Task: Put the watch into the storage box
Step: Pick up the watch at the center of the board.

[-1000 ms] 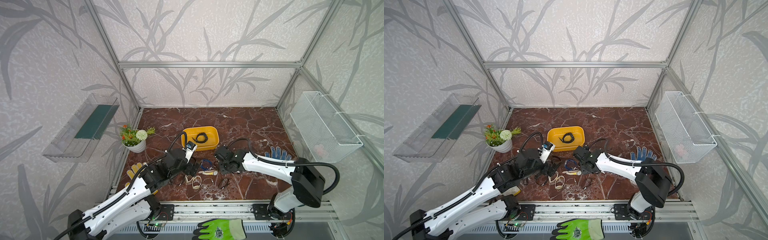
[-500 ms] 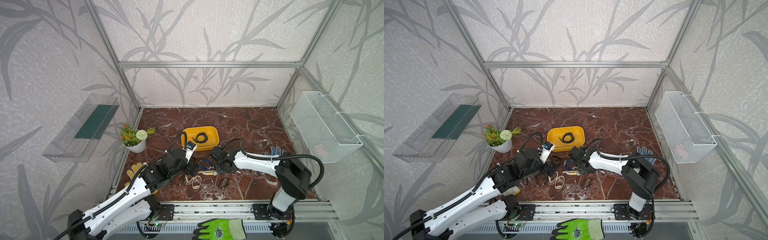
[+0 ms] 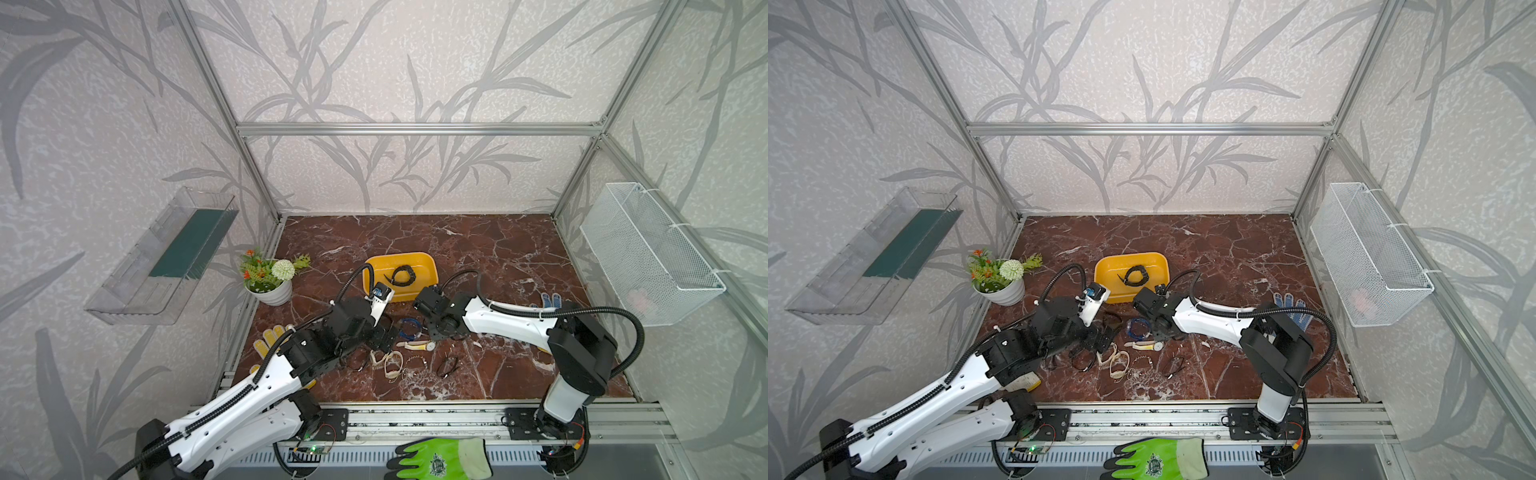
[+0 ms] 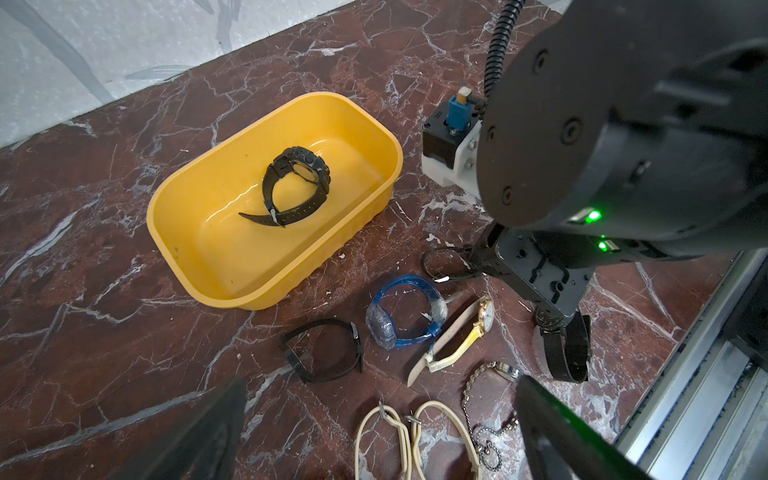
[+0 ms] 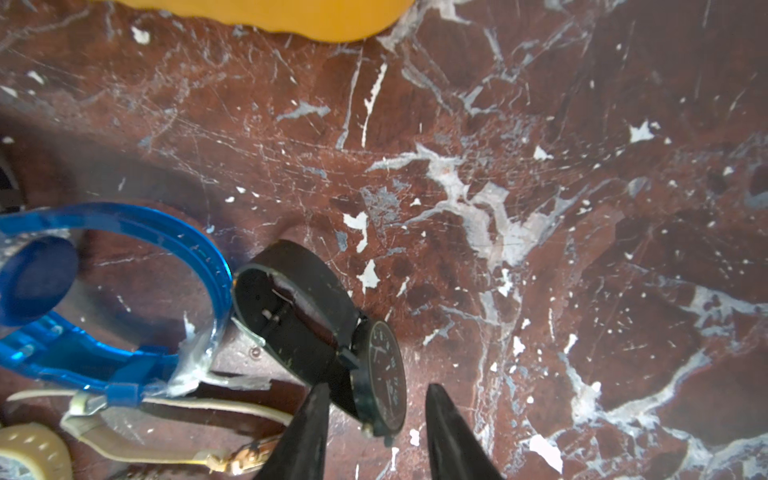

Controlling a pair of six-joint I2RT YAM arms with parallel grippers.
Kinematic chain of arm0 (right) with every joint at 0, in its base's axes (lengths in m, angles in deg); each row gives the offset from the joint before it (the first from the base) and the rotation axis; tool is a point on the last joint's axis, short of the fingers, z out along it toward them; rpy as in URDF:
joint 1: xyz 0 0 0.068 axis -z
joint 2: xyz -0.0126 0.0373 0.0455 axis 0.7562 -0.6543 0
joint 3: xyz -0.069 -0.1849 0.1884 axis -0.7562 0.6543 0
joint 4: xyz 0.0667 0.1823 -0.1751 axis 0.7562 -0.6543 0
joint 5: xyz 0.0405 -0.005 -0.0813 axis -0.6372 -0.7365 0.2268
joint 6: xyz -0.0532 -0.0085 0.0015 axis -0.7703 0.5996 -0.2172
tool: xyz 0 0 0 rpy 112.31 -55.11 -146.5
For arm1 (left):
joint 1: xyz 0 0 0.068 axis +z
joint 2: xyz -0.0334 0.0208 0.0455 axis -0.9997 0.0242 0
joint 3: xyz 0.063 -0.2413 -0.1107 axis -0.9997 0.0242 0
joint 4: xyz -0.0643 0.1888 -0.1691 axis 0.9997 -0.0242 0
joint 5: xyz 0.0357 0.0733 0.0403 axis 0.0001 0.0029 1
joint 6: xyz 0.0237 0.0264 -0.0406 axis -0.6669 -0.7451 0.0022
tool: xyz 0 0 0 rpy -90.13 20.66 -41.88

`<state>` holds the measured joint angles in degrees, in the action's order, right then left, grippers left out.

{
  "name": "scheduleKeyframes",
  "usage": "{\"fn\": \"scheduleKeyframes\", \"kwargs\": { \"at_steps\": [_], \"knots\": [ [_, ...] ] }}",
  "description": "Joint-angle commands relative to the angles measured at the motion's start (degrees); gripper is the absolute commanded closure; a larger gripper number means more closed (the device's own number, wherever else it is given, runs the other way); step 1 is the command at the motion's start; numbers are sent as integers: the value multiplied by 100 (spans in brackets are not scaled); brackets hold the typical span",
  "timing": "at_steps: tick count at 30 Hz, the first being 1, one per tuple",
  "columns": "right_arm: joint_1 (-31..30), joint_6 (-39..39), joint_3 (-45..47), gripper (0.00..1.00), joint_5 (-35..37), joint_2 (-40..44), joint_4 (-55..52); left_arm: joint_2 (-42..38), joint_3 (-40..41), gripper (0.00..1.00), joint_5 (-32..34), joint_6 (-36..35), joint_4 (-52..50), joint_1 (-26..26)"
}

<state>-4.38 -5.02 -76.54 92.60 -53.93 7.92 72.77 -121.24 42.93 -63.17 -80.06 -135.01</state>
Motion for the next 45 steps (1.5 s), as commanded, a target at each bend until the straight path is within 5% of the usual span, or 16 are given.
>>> {"fn": "scheduleKeyframes", "kwargs": {
  "at_steps": [1,18,27,37,45],
  "knots": [
    [-14,-119,-144,60,156,-192,-141,-54,-122,1,58,-26,-144,-1],
    [281,-468,-262,71,99,-673,211,-47,-127,1,79,-27,-151,-1],
    [315,-592,-429,95,118,-647,101,-45,-123,1,86,-26,-153,-2],
    [771,-1452,-975,94,299,321,-428,-34,-130,1,111,-35,-142,-1],
    [938,-2209,-2605,94,180,-783,-449,-49,-147,1,128,0,-174,-1]
  ]
}}
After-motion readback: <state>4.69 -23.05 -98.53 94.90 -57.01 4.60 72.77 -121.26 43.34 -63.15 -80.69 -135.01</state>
